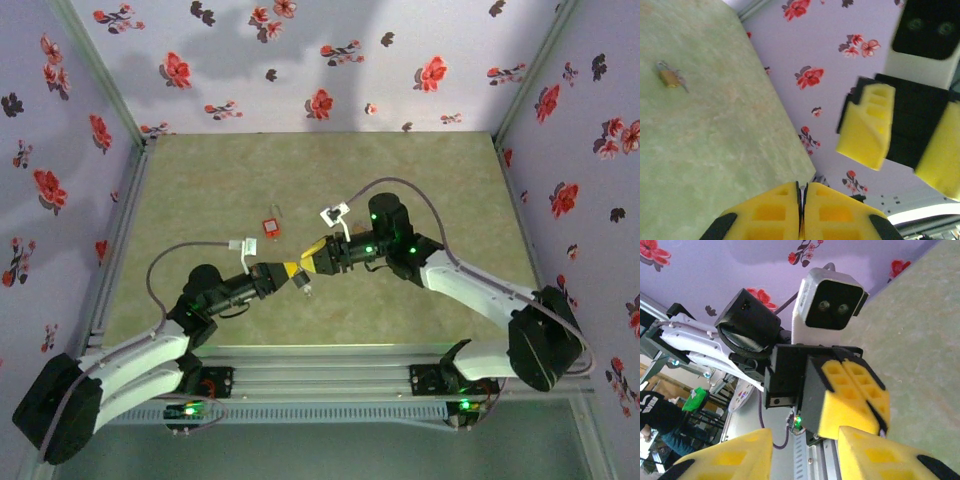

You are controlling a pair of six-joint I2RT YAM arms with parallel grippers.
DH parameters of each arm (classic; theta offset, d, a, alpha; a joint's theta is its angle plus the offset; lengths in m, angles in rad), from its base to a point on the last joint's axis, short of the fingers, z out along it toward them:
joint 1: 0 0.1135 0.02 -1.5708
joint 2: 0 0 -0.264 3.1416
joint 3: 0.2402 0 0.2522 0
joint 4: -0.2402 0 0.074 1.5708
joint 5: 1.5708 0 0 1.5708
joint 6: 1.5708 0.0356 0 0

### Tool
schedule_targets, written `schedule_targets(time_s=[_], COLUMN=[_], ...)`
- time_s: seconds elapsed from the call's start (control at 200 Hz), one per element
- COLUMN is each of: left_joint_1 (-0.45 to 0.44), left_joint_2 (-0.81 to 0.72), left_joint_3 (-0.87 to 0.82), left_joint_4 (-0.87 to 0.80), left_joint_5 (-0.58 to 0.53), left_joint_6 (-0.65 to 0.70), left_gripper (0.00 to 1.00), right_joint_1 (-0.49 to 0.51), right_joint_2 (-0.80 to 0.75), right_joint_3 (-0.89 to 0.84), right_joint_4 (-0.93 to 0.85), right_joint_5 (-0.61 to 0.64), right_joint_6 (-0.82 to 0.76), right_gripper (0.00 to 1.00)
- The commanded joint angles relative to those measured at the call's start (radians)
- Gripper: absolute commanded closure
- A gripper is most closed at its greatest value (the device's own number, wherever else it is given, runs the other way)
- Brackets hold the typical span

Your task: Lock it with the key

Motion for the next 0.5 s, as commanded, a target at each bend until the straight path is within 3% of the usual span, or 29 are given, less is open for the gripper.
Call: schedule_targets(time_s=[0.0,0.275,0.495], left_joint_1=[0.02,0.047,0.05], left_joint_2=[0.004,0.091,0.183], left_joint_3=[-0.015,-0.02,-0.017], left_joint_4=[-0.008,0.078,0.188], left_joint_5=[-0.044,-0.069,-0.084], left_joint_6=[-0.034,-0.111,-0.182], left_gripper=[1.0,1.0,1.0], right_joint_1=[0.004,-0.004,-0.007], right_joint_2=[-0.053,-0.152,-0.22], right_joint_3=[0.018,-0.065,-0.197], right_joint_4=[-0.078,-0.095,0.029], right_joint_5=[0.076,0.321,0.568], right_joint_6=[-0.076,-0.039,0.196], right_gripper=[0.51,0.01,0.01])
